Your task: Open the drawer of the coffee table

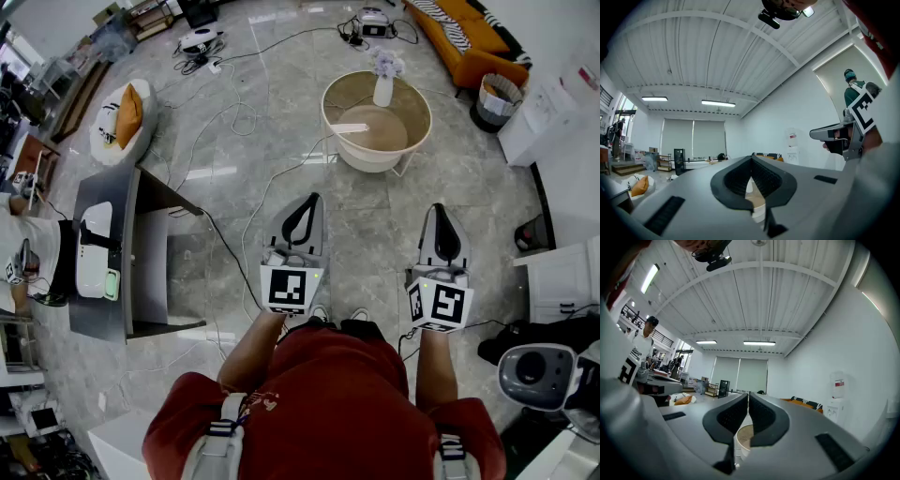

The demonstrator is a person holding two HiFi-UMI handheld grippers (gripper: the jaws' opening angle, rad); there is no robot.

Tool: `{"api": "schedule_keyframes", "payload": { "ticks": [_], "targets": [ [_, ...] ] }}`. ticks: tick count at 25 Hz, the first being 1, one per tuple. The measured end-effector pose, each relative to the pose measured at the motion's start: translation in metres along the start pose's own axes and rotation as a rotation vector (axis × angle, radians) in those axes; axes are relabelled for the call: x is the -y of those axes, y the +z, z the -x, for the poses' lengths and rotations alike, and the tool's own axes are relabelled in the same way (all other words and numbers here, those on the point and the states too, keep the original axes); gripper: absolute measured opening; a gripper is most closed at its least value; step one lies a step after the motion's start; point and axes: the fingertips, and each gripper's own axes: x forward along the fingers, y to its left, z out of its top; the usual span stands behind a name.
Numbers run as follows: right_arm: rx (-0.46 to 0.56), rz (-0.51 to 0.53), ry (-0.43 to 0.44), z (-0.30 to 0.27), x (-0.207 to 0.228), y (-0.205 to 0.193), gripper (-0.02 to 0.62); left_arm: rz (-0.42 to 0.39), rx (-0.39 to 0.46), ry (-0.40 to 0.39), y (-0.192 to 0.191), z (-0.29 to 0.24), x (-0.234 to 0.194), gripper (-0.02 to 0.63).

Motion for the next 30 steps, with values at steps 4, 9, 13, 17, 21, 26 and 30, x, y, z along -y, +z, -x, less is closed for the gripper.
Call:
{"api": "schedule_keyframes", "payload": {
  "ticks": [4, 9, 13, 17, 21, 26, 30],
  "targets": [
    [0.011, 0.006, 0.002, -0.002, -0.013, 0.006, 0.025, -0.024, 0.053, 0.006, 0.009, 0.003, -0.013, 0.014],
    [0.014, 0.009, -0.003, -0.006, -0.023, 0.008, 0.025, -0.010, 0.024, -0.003, 0.007, 0.007, -0.019, 0.014],
    [0.013, 0.001, -0.011, -0.008, -0.032, 0.004, 0.025, -0.006, 0.021, -0.008, 0.003, 0.009, -0.028, 0.014],
    [0.016, -0.031, -0.026, -0.011, -0.044, -0.003, 0.025, -0.021, 0.057, -0.011, -0.002, 0.012, -0.042, 0.014],
    [0.013, -0.051, -0.048, -0.012, -0.060, -0.011, 0.025, -0.013, 0.044, -0.022, -0.010, 0.018, -0.055, 0.014],
    [0.003, -0.066, -0.073, -0.021, -0.072, -0.021, 0.025, -0.025, 0.030, -0.049, -0.021, 0.015, -0.067, 0.014],
    [-0.009, -0.065, -0.087, -0.036, -0.061, -0.030, 0.025, -0.007, -0.019, -0.070, -0.032, -0.007, -0.066, 0.014]
  ]
}}
